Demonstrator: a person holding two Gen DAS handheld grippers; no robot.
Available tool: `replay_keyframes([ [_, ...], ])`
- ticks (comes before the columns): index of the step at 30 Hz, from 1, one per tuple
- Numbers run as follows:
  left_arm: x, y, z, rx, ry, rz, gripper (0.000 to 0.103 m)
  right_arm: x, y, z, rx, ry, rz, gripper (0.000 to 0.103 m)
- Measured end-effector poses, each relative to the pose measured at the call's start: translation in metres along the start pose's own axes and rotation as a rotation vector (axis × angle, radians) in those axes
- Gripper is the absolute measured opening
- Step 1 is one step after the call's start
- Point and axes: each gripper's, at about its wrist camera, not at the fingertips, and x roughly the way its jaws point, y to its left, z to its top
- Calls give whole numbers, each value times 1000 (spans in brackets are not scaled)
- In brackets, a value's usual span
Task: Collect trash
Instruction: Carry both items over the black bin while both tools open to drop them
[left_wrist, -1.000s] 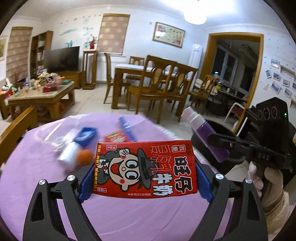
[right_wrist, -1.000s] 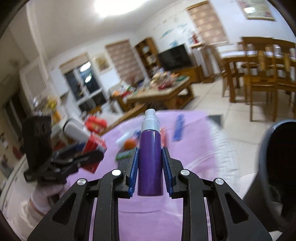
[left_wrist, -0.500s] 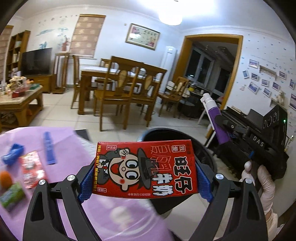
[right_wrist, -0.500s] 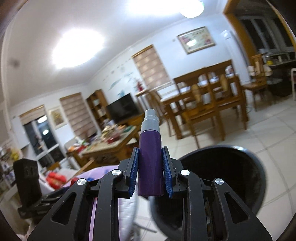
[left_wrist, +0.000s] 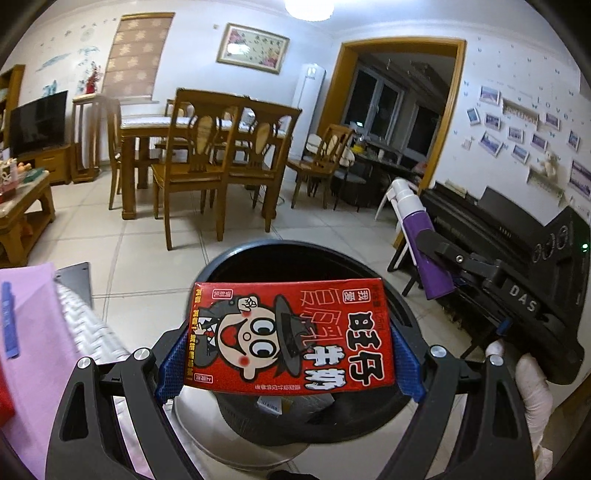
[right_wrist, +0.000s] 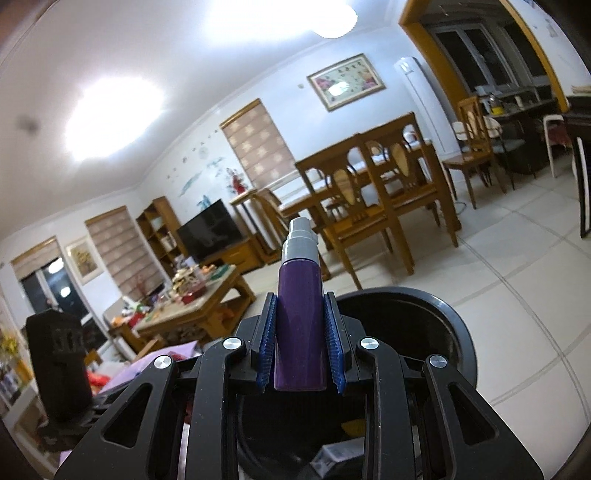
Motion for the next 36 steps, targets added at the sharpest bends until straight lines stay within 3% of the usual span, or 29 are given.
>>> replay_keyframes([
  [12,56,-10,-5,53,141,27,87,43,-34,-18,55,53,-35,26],
  [36,82,-27,0,100,209,35,87,73,-31,-29,64,130,-38,26],
])
